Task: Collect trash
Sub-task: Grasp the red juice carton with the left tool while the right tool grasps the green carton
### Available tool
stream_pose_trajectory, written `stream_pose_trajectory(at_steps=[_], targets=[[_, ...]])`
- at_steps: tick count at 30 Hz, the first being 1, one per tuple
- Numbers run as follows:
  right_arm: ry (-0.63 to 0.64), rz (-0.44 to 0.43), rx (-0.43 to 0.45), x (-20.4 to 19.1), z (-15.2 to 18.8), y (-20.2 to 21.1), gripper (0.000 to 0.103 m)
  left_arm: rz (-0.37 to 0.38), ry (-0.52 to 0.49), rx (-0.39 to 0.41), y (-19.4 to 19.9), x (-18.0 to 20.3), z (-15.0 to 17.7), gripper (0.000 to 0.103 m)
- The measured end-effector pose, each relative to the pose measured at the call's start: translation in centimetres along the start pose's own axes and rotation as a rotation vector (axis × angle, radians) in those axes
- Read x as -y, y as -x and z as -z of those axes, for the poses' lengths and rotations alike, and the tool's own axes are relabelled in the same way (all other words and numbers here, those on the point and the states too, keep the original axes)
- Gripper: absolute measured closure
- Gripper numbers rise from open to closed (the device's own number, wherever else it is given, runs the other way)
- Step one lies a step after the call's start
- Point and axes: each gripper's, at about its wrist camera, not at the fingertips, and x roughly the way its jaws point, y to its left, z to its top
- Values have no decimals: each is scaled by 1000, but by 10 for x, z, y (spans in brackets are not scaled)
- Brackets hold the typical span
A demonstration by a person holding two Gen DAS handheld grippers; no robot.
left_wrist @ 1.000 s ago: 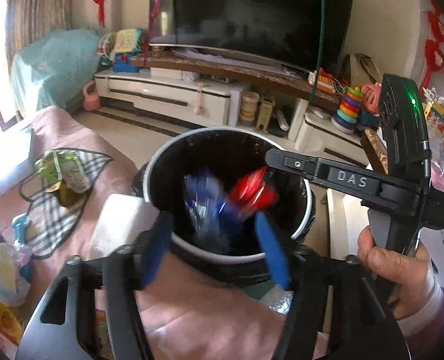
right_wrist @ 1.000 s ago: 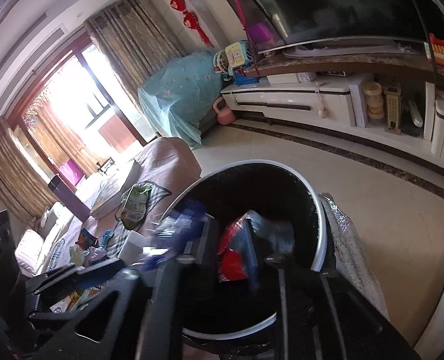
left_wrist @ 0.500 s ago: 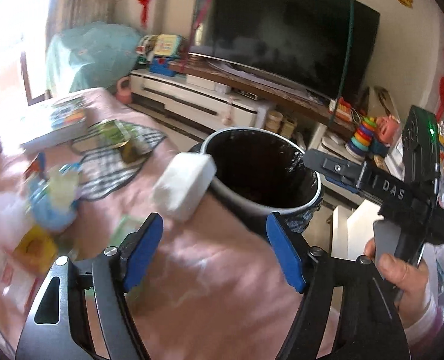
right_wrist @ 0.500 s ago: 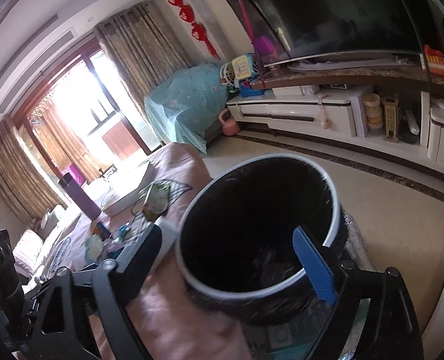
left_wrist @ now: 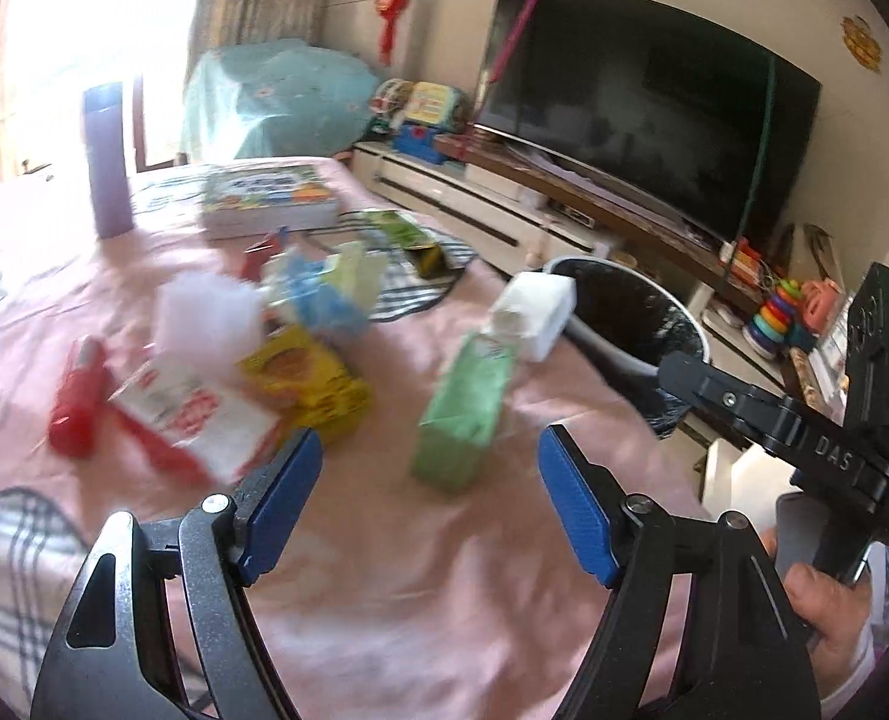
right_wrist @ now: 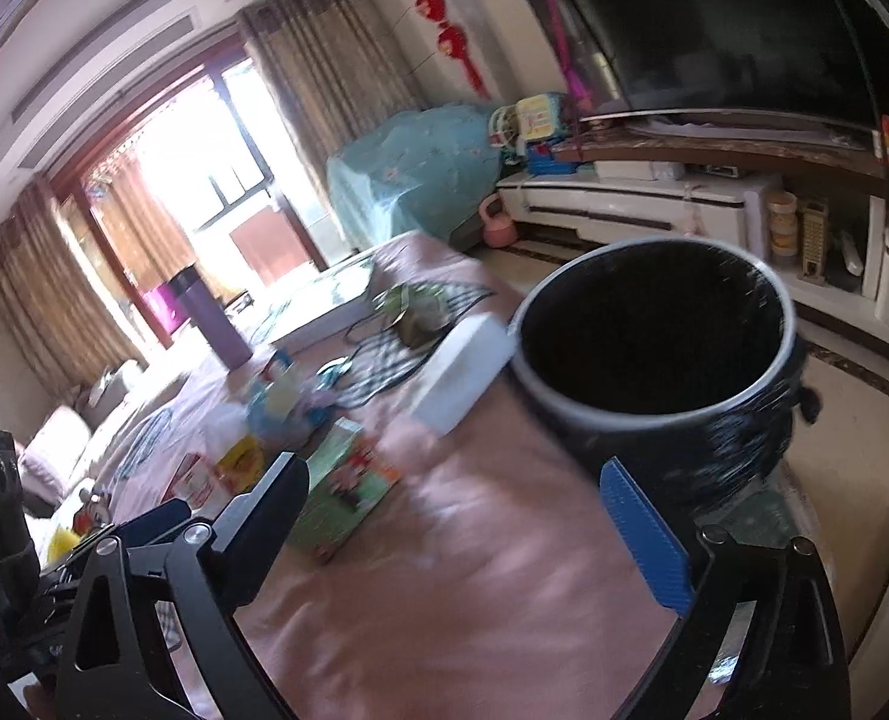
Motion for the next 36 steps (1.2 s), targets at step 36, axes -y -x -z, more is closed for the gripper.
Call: stream_pose_trajectory(at_steps=[36], targets=[[26,-82,-154,-64,25,-59,4,-220,237,-99,8,-131,28,21]])
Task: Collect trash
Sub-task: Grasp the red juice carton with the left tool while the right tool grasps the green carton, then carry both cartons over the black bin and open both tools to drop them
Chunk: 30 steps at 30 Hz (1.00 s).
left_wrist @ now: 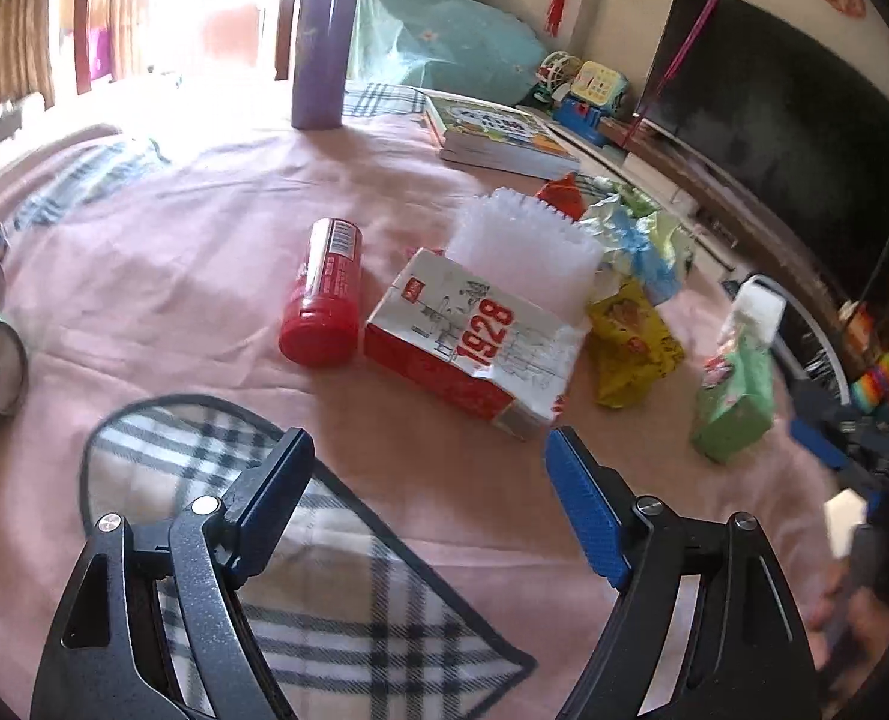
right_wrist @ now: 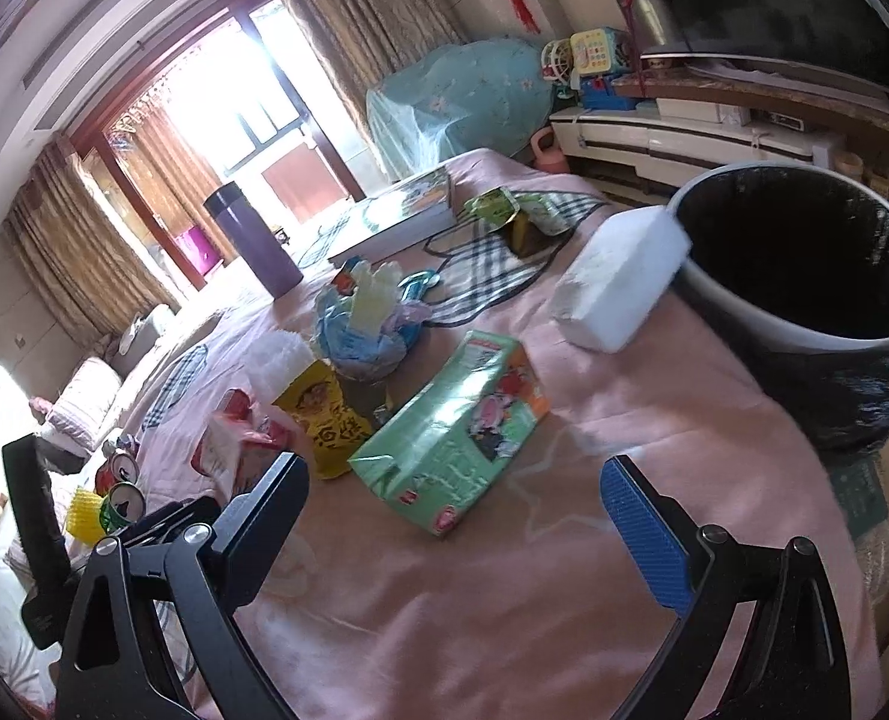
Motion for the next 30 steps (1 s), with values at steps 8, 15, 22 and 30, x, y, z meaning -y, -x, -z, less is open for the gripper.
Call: stream_pose_trajectory(at_steps=[8,15,22,30], targets=[[24,52,-54,-11,-16,-35,5,10,78,-36,-25,18,-29,15],[-30,-4,-120,6,-16,-49,41,10,115,-80,-56,21,-44,22],[8,-44,-112,7,-15,-25,66,73,-27,-34,-37,40,-28,66],[-11,-88,-75,14,-8,2,68,128,-91,-2,-6,50,-12,73]])
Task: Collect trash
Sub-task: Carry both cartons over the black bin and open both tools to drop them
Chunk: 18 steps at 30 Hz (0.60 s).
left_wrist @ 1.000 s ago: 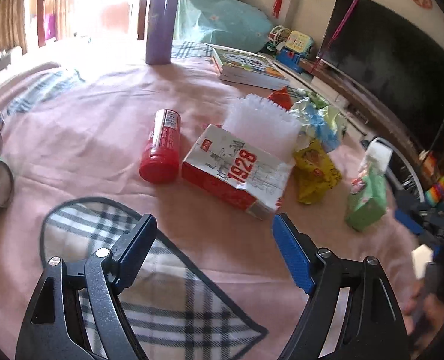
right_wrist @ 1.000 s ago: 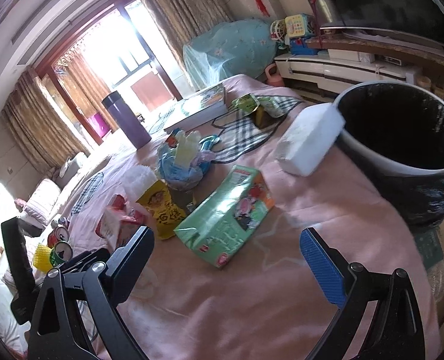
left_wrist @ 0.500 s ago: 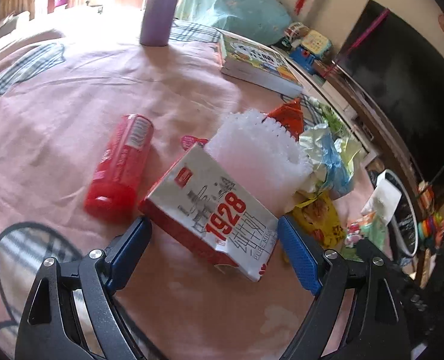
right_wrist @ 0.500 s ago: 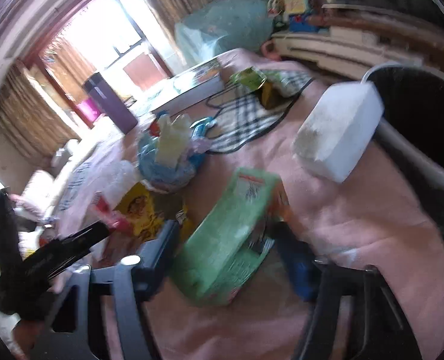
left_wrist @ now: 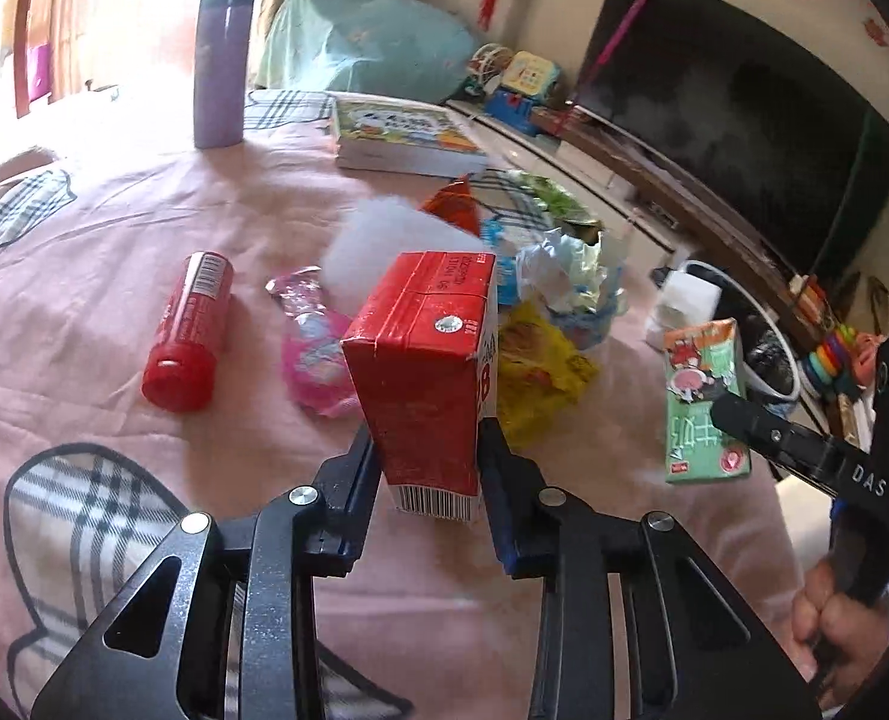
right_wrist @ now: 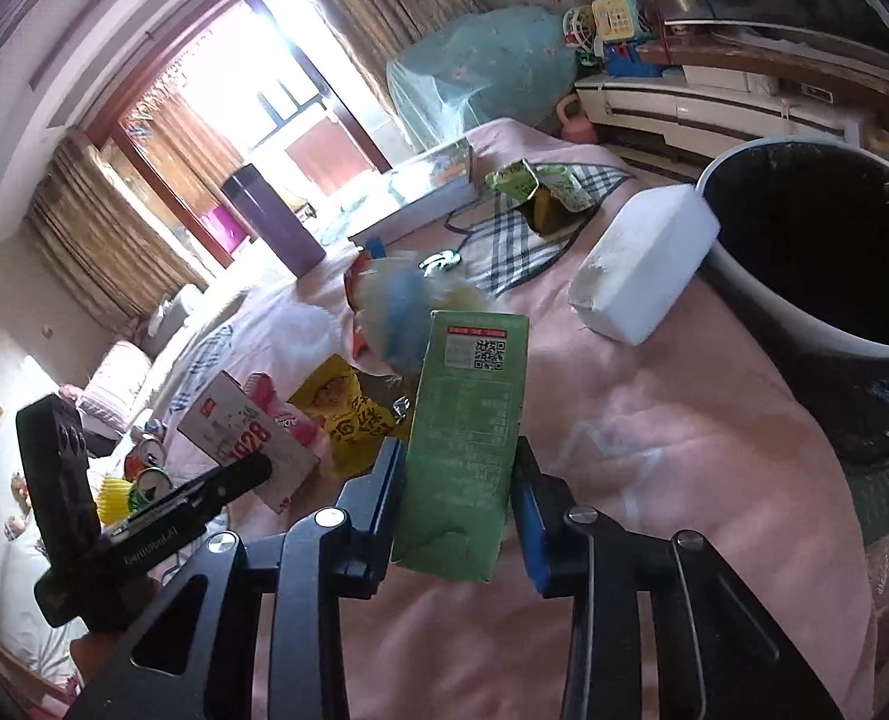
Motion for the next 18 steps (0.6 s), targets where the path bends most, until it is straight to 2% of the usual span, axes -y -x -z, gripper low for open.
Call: stream_pose_trajectory(at_steps=[10,18], targets=[[-12,-7,84,9,0,37,69,89,-114,55,25,54,-4,73],[-62,39,153,37,-6,67,69,157,-192,35,14,100,-8,73]])
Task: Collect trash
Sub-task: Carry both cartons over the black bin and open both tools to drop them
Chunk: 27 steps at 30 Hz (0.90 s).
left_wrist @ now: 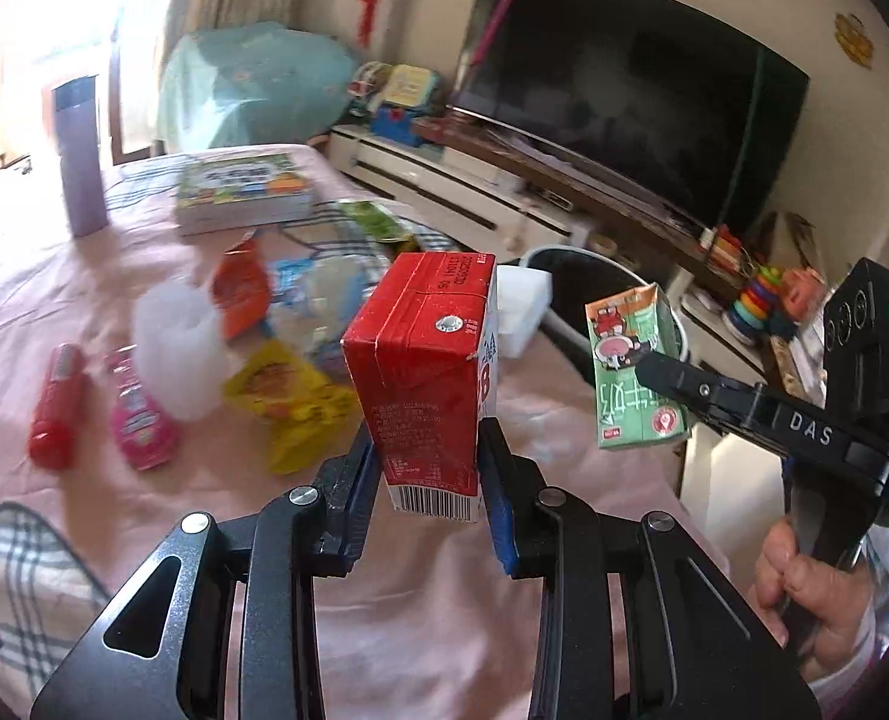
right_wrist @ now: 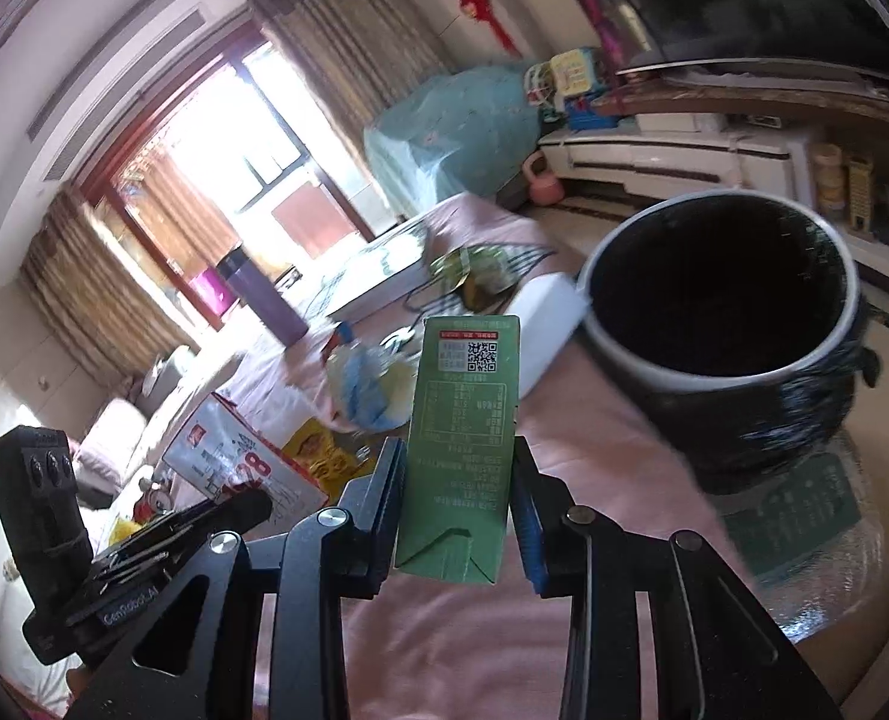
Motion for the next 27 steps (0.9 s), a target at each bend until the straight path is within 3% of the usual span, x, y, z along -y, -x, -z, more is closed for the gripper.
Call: stream_pose_trajectory(at_steps=[11,27], targets=[[-59,76,76,47,-25,24,69,72,-95,-35,-35,52,-18,73],[-91,151,94,99,-61,20,69,140,-141,-71,-86,97,-60,73]])
